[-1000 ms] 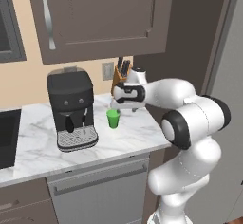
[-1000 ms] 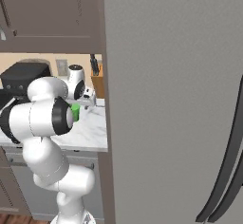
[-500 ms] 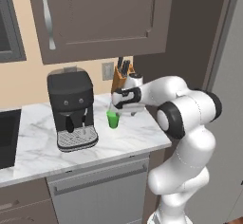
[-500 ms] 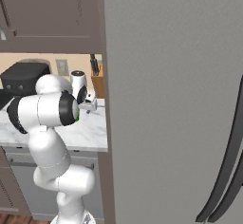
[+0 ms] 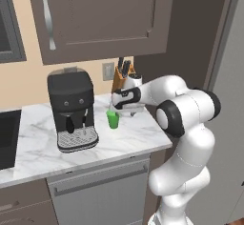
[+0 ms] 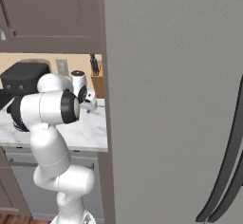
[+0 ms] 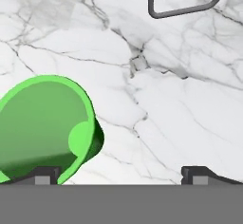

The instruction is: Place the pitcher and cup on the dining counter for serving.

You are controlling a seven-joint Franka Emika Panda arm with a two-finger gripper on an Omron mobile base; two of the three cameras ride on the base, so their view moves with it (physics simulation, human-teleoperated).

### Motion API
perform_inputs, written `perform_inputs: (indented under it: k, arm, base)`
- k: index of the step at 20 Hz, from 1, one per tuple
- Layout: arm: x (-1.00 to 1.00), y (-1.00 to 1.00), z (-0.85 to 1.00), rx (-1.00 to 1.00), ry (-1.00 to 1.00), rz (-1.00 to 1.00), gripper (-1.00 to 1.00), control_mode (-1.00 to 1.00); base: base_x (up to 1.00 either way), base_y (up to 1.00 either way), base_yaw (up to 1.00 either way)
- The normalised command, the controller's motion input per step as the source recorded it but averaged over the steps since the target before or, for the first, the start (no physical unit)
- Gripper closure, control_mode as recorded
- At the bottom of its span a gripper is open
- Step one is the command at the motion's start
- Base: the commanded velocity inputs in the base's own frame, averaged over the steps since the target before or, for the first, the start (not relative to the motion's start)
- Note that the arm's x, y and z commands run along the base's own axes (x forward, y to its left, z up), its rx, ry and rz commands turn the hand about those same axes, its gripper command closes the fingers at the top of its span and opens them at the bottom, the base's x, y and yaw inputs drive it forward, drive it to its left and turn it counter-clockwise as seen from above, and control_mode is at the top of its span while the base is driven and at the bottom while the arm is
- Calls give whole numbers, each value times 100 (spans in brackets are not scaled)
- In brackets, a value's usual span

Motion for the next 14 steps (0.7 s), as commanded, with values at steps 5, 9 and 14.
perform_inputs:
  k: [5,9,14]
  arm:
    - [0,0,10,0,-2,-3,-100,-100]
    - [5,0,11,0,0,-4,-100,-100]
    - [22,0,0,0,0,-2,-100,-100]
  base:
    - [0,0,0]
    - [0,0,0]
    - [0,0,0]
